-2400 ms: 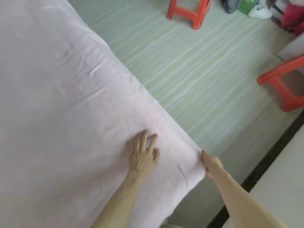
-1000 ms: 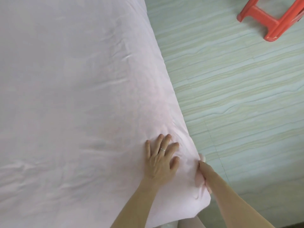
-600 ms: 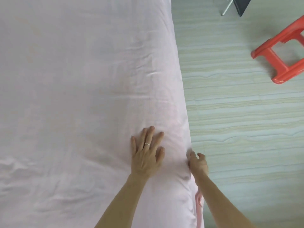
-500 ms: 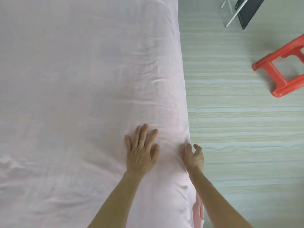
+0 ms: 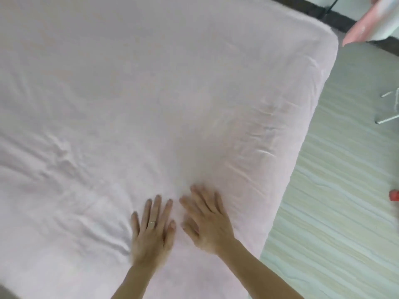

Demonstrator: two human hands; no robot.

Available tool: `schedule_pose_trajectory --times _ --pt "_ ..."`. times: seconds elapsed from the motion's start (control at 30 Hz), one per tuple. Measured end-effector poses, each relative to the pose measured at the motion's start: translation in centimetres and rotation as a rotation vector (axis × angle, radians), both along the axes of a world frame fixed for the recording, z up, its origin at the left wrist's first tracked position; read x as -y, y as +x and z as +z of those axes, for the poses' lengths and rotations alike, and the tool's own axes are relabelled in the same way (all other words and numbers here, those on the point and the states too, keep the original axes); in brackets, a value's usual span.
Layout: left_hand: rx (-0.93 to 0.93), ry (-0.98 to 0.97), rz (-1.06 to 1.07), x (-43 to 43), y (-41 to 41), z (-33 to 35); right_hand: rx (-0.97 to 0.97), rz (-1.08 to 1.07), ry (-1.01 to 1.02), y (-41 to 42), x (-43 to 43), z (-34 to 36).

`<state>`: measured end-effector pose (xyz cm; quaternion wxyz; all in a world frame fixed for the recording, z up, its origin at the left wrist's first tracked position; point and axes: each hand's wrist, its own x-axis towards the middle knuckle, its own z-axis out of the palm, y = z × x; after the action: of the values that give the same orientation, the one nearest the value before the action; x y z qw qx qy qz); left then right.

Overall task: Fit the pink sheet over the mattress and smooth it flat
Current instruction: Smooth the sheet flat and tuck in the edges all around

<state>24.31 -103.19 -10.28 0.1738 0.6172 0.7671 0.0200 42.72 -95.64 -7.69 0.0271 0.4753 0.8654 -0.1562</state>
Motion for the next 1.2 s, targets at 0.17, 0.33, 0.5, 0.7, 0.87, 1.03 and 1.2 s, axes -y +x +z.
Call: schedule_pose_trajectory --times 0.17,0.33,0.5,0.7,0.87,1.03,1.2 --pt "-0.116 -0.148 0.382 7.8 -2.2 0.4 0.138 -0.214 0.027 6.5 -1.7 -2.3" --pt "-0.054 -0.211 1.009 12.5 -2.0 3.9 0.148 -0.569 -0.115 9.8 -3.1 -0.4" --pt "0.014 -0.108 0.883 9.7 1.4 5.0 -0.14 -0.06 0.03 0.7 1.1 2.4" --pt "0.055 -0.157 0.816 12.4 4.2 2.7 -0.031 0.404 0.057 -2.5 5.1 -1.0" --pt "0.028 -0.273 1.295 22.9 0.1 4.9 0.234 0.059 0.056 4.2 1.5 -1.4" --pt "0.027 -0.048 0.911 16.8 0.0 5.9 0.038 0.132 0.072 -2.3 4.8 1.4" --pt "0.163 -0.142 0.819 13.8 3.0 3.8 0.066 0.403 0.036 -1.5 6.3 -0.9"
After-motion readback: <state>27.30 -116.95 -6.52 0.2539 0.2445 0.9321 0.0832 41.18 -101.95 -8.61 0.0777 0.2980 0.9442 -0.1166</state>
